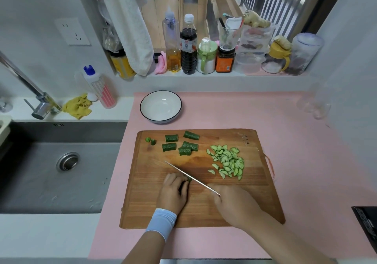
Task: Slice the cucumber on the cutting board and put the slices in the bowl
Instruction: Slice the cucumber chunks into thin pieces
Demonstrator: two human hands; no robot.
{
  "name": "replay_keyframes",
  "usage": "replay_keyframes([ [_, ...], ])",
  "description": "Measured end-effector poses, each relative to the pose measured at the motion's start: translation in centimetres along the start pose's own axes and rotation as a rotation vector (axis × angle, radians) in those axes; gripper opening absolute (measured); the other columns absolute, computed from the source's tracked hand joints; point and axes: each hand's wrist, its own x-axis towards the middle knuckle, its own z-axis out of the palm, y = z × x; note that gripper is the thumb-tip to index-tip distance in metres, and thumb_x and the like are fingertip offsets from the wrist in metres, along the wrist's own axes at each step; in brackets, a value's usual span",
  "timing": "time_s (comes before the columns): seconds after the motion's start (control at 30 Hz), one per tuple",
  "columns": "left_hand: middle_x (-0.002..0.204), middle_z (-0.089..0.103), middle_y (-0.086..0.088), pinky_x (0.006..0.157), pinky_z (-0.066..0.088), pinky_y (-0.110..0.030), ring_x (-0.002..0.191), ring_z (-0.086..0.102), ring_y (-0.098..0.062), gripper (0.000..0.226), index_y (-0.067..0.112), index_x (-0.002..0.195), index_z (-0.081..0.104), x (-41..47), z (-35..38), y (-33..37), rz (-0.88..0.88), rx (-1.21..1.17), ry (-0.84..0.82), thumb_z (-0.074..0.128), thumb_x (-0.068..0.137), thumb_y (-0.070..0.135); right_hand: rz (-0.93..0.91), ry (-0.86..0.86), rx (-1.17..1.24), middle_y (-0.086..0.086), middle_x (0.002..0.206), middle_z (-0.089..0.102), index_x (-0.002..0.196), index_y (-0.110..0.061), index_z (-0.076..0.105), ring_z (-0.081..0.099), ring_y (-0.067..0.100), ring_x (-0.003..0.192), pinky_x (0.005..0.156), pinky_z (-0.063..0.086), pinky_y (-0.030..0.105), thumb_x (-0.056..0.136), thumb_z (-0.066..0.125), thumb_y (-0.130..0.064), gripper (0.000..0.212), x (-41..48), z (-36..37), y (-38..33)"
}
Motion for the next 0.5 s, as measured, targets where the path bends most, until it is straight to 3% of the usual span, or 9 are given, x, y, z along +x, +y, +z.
replay_keyframes([
  [0.1,0.083,0.059,-0.002,0.084,0.039,-0.013,0.082,0.051,-0.016,0.012,0.008,0.084,0.07,0.1,0.0,0.0,0.0,-0.001,0.006,0.075,0.078,-0.001,0.009,-0.016,0.021,-0.004,0.093,0.072,0.13,-0.04,0.059,0.065,0.019,0.086,0.065,0.039,0.027,0.102,0.037,-0.034,0.036,1.4,0.9,-0.1],
  [0.27,0.082,0.06,-0.002,0.081,0.039,-0.014,0.081,0.051,-0.016,0.013,0.008,0.083,0.07,0.1,0.1,0.1,0.0,-0.005,0.009,0.076,0.077,-0.001,0.004,0.001,0.038,-0.003,0.095,0.073,0.139,-0.041,0.052,0.067,0.02,0.085,0.073,0.054,0.033,0.104,0.037,-0.038,0.038,2.3,1.3,-0.6],
  [0.37,0.081,0.061,-0.002,0.082,0.039,-0.013,0.081,0.051,-0.015,0.012,0.008,0.082,0.069,0.1,0.1,0.0,0.002,-0.018,0.013,0.076,0.077,0.0,0.0,0.048,0.012,-0.001,0.099,0.074,0.143,-0.041,0.049,0.068,0.022,0.089,0.074,0.053,0.034,0.104,0.037,-0.04,0.041,1.8,1.9,-0.6],
  [0.5,0.087,0.063,-0.003,0.083,0.047,-0.023,0.085,0.054,-0.017,0.005,0.009,0.087,0.071,0.0,0.0,0.2,0.022,-0.03,0.039,0.066,0.085,0.01,-0.008,0.099,0.003,-0.004,0.095,0.073,0.145,-0.045,0.045,0.067,0.018,0.084,0.07,0.051,0.033,0.104,0.035,-0.045,0.042,0.4,2.3,-0.4],
])
